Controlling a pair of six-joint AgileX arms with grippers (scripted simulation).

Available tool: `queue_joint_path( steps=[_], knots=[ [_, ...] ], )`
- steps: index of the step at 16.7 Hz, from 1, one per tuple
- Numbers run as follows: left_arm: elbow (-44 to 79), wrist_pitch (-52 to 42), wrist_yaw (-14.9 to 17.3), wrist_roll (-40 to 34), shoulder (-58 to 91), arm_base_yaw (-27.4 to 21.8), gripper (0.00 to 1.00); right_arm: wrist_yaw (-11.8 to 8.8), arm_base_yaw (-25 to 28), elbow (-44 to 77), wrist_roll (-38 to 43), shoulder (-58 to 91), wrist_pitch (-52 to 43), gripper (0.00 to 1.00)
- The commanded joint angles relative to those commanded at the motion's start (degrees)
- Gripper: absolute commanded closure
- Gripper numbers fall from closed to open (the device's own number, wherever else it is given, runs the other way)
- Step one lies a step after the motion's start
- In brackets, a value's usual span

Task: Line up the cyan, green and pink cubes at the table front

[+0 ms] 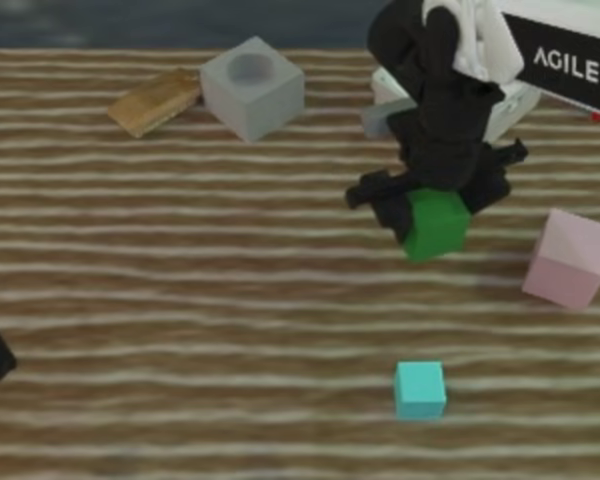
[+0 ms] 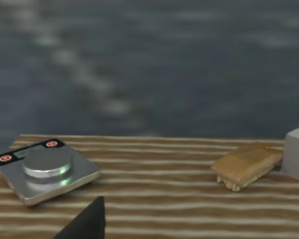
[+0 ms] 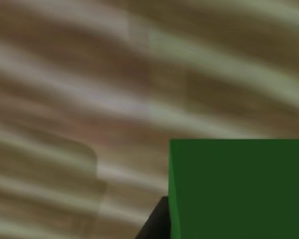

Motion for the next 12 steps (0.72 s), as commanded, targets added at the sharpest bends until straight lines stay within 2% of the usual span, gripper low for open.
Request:
queue_joint_path(
  steps=[3, 12],
  knots=[
    [0.0, 0.0, 0.0, 0.0, 0.0, 0.0, 0.0, 0.11, 3.95, -3.53, 6.92, -2.78, 0.74, 1.0],
    [0.0, 0.0, 0.0, 0.0, 0.0, 0.0, 0.0, 0.38, 19.81, -18.78, 37.09, -14.31, 3.66, 1.0]
  ],
)
